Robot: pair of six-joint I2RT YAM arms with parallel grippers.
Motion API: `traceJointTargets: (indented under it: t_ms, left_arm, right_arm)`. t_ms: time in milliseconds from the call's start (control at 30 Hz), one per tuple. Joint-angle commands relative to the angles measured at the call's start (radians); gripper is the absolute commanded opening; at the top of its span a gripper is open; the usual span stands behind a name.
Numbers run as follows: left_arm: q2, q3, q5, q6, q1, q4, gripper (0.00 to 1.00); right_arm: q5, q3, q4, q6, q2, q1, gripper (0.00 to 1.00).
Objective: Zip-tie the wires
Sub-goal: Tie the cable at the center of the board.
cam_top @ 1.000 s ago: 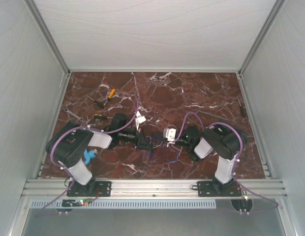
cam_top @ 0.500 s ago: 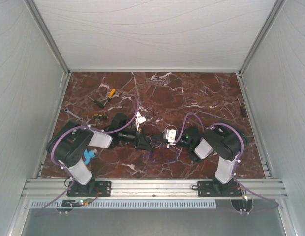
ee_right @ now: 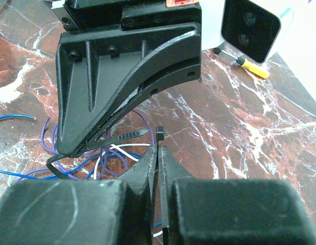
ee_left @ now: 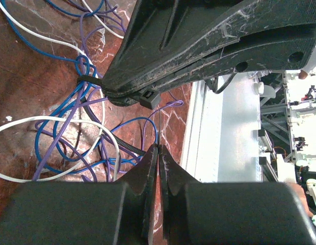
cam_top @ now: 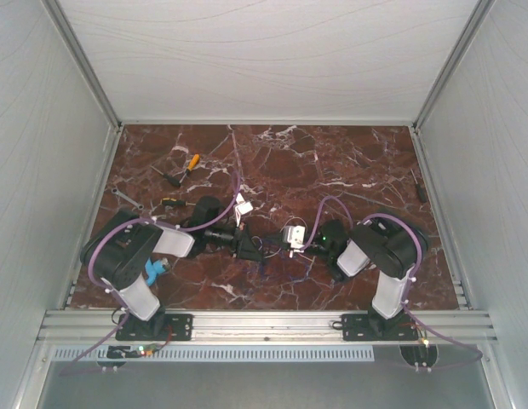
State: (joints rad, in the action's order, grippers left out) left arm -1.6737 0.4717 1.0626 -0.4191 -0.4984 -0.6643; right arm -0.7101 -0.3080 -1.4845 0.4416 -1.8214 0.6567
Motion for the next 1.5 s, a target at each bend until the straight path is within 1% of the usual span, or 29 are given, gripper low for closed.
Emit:
traceJointTargets:
  t_ms: [0, 467, 833, 1167, 1467]
  left_arm:
    - [0.005, 0.021, 0.026, 0.018, 0.004, -0.031, 0.00]
    - [0.009, 0.025, 0.021, 0.023, 0.004, -0.020, 0.00]
    - [-0.009, 0.031, 0.037, 0.023, 0.005, -0.017, 0.00]
    - [-0.007, 0.036, 0.039, 0.022, 0.004, -0.015, 0.00]
    - [-0.001, 0.036, 0.038, 0.022, 0.004, -0.015, 0.00]
  right_arm:
    - [-0.012, 0.012, -0.142, 0.046, 0.011, 0.010, 0.00]
    - [-0.014, 0.031, -0.142, 0.052, 0.028, 0.019, 0.00]
    - [0.036, 0.017, -0.142, 0.039, 0.043, 0.021, 0.00]
    - [0.002, 0.026, -0.141, 0.057, 0.038, 0.029, 0.00]
    - [0.006, 0.038, -0.142, 0.066, 0.040, 0.043, 0.00]
